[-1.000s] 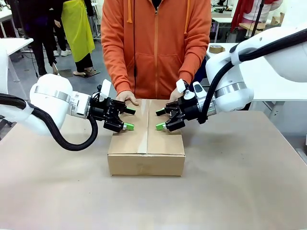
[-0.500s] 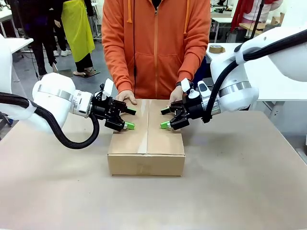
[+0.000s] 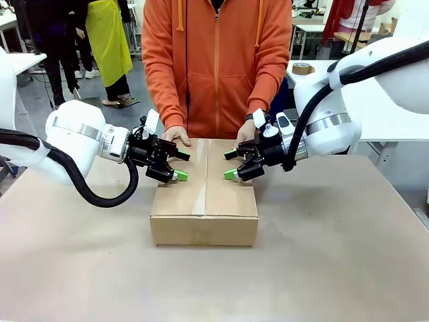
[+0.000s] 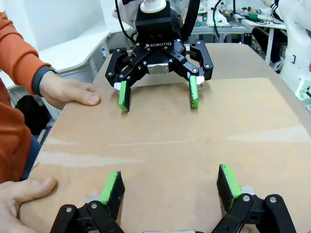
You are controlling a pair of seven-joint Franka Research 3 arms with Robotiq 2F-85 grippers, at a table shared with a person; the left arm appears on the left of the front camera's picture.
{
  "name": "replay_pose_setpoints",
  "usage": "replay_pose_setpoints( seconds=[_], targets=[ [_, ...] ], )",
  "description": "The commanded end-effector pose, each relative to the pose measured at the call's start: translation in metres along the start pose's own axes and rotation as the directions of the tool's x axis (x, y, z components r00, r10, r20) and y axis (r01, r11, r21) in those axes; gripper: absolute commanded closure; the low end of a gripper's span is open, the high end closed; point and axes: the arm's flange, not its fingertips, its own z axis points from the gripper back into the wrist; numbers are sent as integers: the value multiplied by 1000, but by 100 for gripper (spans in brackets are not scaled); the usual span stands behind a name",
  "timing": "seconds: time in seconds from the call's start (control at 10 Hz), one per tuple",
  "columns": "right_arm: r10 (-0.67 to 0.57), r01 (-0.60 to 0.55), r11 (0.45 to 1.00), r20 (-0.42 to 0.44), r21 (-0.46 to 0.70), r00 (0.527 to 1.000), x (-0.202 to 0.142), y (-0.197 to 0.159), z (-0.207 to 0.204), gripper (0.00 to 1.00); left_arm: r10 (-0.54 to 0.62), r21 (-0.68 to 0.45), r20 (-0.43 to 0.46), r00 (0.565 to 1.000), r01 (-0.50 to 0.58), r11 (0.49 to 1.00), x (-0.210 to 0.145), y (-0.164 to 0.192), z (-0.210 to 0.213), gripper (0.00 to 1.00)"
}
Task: Pack the gift set into the box.
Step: Press and hold the closed box until the human finishes sealing it.
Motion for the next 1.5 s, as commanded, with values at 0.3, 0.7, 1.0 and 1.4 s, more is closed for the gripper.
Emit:
replay_pose_setpoints(
  seconds=[0.3,0.7,1.0,1.4],
  targets=[
    [-4,4,1000,-4,-1,1000,-2,1,0,0,0,10,7,1000,0,1000,-3,-2,-1,0],
    [-4,4,1000,-4,-1,1000,-2,1,0,0,0,10,7,1000,0,1000,-3,-2,-1,0],
    [-4,4,1000,-4,-1,1000,-2,1,0,0,0,10,7,1000,0,1000,-3,-2,-1,0],
    [-4,4,1000,-4,-1,1000,-2,1,0,0,0,10,7,1000,0,1000,-3,-2,-1,0]
  ],
)
